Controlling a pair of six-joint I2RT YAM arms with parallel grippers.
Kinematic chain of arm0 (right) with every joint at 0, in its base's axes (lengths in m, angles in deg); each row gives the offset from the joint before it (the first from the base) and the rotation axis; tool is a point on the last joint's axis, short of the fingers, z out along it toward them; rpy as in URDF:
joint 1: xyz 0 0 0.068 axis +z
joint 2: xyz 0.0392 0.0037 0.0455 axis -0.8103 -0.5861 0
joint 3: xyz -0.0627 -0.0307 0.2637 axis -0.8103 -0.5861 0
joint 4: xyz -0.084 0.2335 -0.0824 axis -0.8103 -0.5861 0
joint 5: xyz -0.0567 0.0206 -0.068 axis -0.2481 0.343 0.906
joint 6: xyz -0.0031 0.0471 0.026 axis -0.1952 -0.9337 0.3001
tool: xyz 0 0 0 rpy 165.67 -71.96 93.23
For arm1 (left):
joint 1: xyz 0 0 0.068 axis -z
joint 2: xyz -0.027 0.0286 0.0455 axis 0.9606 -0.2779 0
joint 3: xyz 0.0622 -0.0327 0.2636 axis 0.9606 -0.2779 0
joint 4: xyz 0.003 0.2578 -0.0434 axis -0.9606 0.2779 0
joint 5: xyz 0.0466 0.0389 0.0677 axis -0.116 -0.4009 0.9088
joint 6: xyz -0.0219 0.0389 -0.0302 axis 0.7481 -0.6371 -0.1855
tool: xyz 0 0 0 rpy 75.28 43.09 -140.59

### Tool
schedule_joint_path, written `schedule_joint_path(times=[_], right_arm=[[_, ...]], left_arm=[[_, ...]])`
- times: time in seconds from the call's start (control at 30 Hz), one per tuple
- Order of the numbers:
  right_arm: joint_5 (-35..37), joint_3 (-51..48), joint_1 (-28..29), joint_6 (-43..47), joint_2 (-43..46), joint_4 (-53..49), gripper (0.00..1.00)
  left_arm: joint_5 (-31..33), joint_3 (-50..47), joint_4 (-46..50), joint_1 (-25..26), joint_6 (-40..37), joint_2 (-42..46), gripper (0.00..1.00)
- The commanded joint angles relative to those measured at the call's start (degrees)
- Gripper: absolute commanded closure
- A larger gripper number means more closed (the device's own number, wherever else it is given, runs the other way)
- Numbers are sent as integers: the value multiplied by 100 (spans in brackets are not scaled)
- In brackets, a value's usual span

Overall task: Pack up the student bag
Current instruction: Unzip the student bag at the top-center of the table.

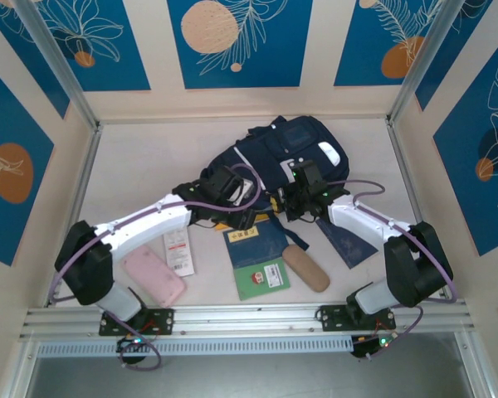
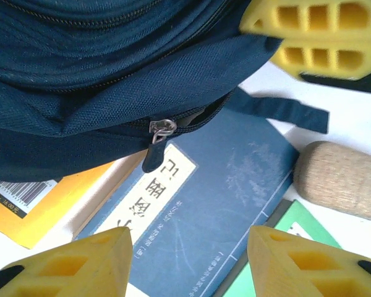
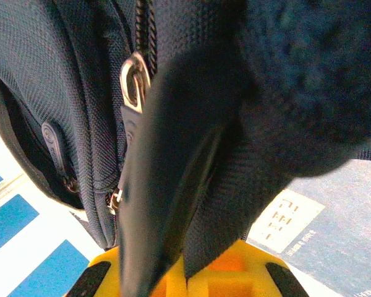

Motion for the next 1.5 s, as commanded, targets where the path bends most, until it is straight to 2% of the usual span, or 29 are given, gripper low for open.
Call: schedule_joint_path(times=[0.0,0.37,0.57,0.63,0.73,0.87,1.07,1.2,1.47], right_arm=[[-153,241,-3,-24,223,-61,100],[-255,232,-12,-56,254,-52,100],[-329,224,14,-104,264,27,100],[-321,217,32,-113,287,18,100],[-294,197,31,-117,354,-12,100],[-277,158,27,-122,404,-8,100],[-252,49,-28,-98,447,25,100],[-224,-32,-74,-68,504,13,100],[-276,-103,-99,-60,532,98,100]], left_arm=[[402,183,36,31,-354,-240,48],[227,572,-265,78,-362,-933,48],[440,815,-276,105,-309,-1273,50],[592,875,-251,105,-292,-1369,55],[749,909,-226,110,-267,-1441,71],[859,849,-243,105,-281,-1440,86],[945,687,-252,107,-291,-1335,98],[944,496,-319,101,-264,-1182,100],[434,268,-777,110,-112,-1041,99]])
